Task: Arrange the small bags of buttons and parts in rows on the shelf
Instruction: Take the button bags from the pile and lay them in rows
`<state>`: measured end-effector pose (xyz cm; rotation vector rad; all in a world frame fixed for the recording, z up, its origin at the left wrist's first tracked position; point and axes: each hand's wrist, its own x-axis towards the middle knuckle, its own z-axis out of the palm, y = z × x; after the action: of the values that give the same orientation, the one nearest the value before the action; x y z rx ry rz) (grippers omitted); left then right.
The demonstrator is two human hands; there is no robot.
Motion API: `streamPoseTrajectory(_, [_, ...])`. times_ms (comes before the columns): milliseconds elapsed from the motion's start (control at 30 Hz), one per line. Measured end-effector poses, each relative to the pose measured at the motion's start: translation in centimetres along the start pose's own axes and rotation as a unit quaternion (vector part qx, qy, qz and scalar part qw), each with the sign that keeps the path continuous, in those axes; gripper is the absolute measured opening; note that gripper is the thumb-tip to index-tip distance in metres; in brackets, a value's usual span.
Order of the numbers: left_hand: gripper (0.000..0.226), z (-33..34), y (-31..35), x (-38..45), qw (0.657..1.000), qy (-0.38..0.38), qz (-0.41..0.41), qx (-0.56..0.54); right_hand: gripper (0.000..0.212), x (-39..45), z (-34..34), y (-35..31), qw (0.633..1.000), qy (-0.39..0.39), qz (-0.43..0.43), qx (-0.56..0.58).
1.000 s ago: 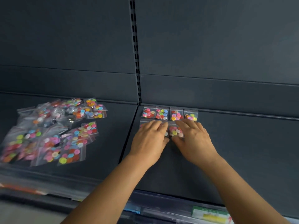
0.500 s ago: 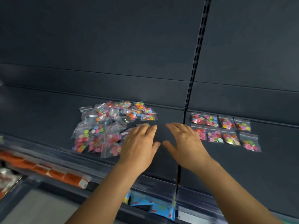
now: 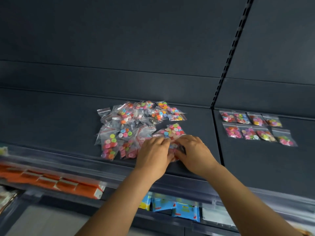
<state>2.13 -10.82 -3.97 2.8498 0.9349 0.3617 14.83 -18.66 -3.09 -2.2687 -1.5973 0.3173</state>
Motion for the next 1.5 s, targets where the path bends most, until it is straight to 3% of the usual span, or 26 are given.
streamPoseTrajectory(267, [0.039,0.6,-0.1,0.6,1.0,0.012,-0.006,-0.025,0.022,0.3,-0.6,0.3,0.997,-0.017,0.062,0.052])
streamPoseTrajectory(367, [0.025,0.4,0.1,0.7,0.997,0.017,-0.017,-0.075,0.019,0.4,-0.6,0.6,0.997,-0.019,0.052,0.058])
streamPoseTrajectory(467, [0.008,0.1,0.1,0.9,0.979,0.05,-0.061,-0.186,0.008,0.5,-0.9,0.7,0.989,0.012,0.046,0.142])
streamPoseTrajectory(567, [0.015,-0.3,0.0,1.4,0.947,0.046,-0.123,-0.292,0.004,1.0,-1.5,0.9,0.966,0.066,0.066,0.24])
streamPoseTrajectory(733, [0.01,-0.8,-0.1,2.4,0.925,0.044,-0.161,-0.34,0.01,2.2,-2.0,1.4,0.949,0.101,0.064,0.293])
streamPoseTrajectory(900, [0.014,-1.3,0.0,2.9,0.927,0.083,-0.208,-0.3,0.014,3.9,-2.2,2.6,0.962,0.106,0.082,0.238])
streamPoseTrajectory(1100, [0.013,-1.6,-0.4,3.2,0.922,0.091,-0.252,-0.281,0.035,5.6,-0.9,2.8,0.989,0.044,0.109,0.089])
streamPoseTrajectory(1200, [0.025,-1.6,-0.5,3.1,0.917,0.087,-0.263,-0.287,0.029,6.3,-0.5,2.1,0.988,0.025,0.119,0.094])
streamPoseTrajectory(1367, [0.015,-1.4,-0.9,2.8,0.916,0.096,-0.264,-0.287,0.013,7.0,-0.9,1.6,0.982,-0.006,0.143,0.122])
streamPoseTrajectory(1500, [0.009,-1.8,-1.0,2.9,0.916,0.101,-0.255,-0.292,0.007,6.7,-0.9,1.7,0.984,0.032,0.13,0.119])
